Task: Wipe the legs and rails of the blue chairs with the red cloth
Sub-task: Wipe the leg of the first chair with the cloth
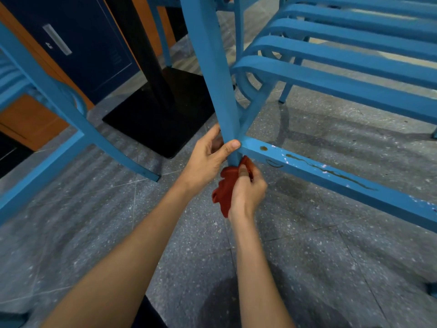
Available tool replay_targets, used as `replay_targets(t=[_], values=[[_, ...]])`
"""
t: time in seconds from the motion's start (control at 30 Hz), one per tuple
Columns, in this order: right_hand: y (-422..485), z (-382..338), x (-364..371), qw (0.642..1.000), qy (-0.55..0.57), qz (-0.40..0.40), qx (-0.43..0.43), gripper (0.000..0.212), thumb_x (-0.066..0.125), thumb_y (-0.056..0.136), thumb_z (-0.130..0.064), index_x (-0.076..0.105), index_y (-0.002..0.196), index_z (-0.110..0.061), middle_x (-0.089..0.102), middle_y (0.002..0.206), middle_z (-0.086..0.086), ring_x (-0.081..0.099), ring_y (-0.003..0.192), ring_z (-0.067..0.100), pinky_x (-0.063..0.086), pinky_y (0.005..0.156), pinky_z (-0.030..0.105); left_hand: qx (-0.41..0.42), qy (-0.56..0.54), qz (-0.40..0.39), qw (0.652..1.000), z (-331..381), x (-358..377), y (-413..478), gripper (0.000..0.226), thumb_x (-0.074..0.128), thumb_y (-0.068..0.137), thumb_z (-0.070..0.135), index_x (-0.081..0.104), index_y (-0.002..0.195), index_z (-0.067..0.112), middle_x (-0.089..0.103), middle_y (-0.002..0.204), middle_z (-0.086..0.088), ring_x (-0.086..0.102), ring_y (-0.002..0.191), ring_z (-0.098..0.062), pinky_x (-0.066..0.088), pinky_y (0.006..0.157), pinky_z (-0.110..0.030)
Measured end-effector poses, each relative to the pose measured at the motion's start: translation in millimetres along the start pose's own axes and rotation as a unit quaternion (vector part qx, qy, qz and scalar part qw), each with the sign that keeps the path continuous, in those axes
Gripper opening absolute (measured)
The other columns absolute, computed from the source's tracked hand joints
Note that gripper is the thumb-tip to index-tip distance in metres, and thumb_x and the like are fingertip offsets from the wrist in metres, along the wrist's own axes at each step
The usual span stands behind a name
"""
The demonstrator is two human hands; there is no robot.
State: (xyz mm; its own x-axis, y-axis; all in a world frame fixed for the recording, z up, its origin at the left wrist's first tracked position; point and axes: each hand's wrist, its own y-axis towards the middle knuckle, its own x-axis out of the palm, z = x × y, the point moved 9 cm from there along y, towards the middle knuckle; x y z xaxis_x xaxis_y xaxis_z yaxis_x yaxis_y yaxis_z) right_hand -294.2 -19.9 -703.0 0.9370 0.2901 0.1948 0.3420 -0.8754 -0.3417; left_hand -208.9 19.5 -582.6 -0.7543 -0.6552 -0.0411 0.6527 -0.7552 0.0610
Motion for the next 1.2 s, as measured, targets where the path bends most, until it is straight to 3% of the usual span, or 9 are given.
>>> replay_targets(t=[0.2,0.33,0.47,0.57,0.67,0.83,0.97,1.07,1.2], values=[[-33.0,-57.1,-2.8,0.994,0.046,0.007,-0.099,0.034,0.054,0.083,-0.02,0.07,0.113,-0.022,0.067,0.116,-0.003,0.061,0.109,0.012,0.047,0.096,0.03,0.016,0.007,0.006,1.0,1.5,-2.3,0.6,0.034,0.056,0.092,0.007,0.05,0.124,0.008,0.065,0.11,-0.004,0.064,0.101,-0.015,0.052,0.083,-0.026],[-28.5,-35.9,-10.1,0.99,-0.005,0.016,-0.138,0.039,0.056,0.086,-0.001,0.066,0.121,-0.015,0.064,0.117,-0.001,0.057,0.103,-0.001,0.042,0.093,0.012,0.011,0.01,0.009,1.0,0.7,-3.2,0.3,0.037,0.057,0.091,0.01,0.049,0.127,0.008,0.065,0.113,-0.006,0.064,0.103,-0.016,0.053,0.083,-0.027],[-4.7,5.9,-9.9,0.995,-0.091,0.0,-0.032,0.04,0.061,0.084,-0.003,0.064,0.123,-0.011,0.067,0.117,0.007,0.061,0.112,0.02,0.043,0.1,0.027,0.006,0.001,0.0,1.0,0.9,-0.5,-0.3,0.04,0.057,0.09,0.015,0.048,0.129,0.014,0.063,0.115,-0.004,0.062,0.105,-0.012,0.05,0.085,-0.025],[9.1,14.0,-7.2,0.993,-0.105,-0.02,0.044,0.018,0.065,0.083,-0.012,0.069,0.101,-0.016,0.072,0.098,0.005,0.067,0.099,0.025,0.051,0.091,0.033,0.007,-0.003,-0.007,1.0,0.6,0.8,-0.1,0.039,0.056,0.091,0.015,0.047,0.129,0.017,0.064,0.114,-0.001,0.062,0.106,-0.012,0.05,0.086,-0.026],[1.9,-17.9,-5.3,0.996,-0.074,-0.008,-0.045,0.035,0.067,0.077,-0.022,0.069,0.111,-0.018,0.072,0.104,0.001,0.067,0.099,0.015,0.05,0.094,0.029,0.011,-0.008,0.0,1.0,0.0,-0.2,0.3,0.036,0.055,0.092,0.01,0.048,0.127,0.013,0.064,0.111,-0.003,0.063,0.1,-0.013,0.051,0.08,-0.023],[-25.6,-40.4,-6.9,0.986,-0.022,0.014,-0.165,0.04,0.068,0.084,-0.005,0.064,0.122,-0.015,0.066,0.115,-0.002,0.061,0.106,0.008,0.043,0.095,0.017,0.025,0.002,0.006,1.0,2.6,-1.6,0.1,0.032,0.056,0.091,0.01,0.05,0.123,0.012,0.065,0.109,-0.001,0.062,0.1,-0.012,0.051,0.081,-0.024],[-12.5,-17.9,-7.8,0.99,-0.018,0.017,-0.137,0.041,0.068,0.086,-0.006,0.062,0.125,-0.014,0.064,0.111,-0.011,0.058,0.103,-0.002,0.04,0.09,0.006,0.011,0.01,0.008,1.0,1.2,-1.0,-1.9,0.034,0.056,0.092,0.013,0.049,0.126,0.013,0.064,0.111,-0.004,0.063,0.097,-0.011,0.05,0.075,-0.021],[-5.7,1.9,-11.4,0.994,-0.038,0.024,-0.101,0.041,0.068,0.086,-0.008,0.061,0.126,-0.013,0.066,0.117,-0.003,0.059,0.108,0.007,0.038,0.09,0.004,0.013,0.02,0.009,1.0,3.1,-0.8,-2.4,0.037,0.056,0.092,0.016,0.048,0.128,0.015,0.063,0.115,-0.004,0.062,0.103,-0.013,0.049,0.082,-0.024],[1.1,22.8,-13.1,0.997,-0.057,0.029,-0.045,0.041,0.069,0.084,-0.008,0.063,0.125,-0.013,0.068,0.119,0.005,0.062,0.112,0.018,0.042,0.099,0.021,0.017,0.03,0.013,0.999,4.1,-0.2,-3.8,0.034,0.056,0.092,0.016,0.05,0.125,0.017,0.063,0.115,-0.003,0.061,0.105,-0.012,0.049,0.087,-0.027]])
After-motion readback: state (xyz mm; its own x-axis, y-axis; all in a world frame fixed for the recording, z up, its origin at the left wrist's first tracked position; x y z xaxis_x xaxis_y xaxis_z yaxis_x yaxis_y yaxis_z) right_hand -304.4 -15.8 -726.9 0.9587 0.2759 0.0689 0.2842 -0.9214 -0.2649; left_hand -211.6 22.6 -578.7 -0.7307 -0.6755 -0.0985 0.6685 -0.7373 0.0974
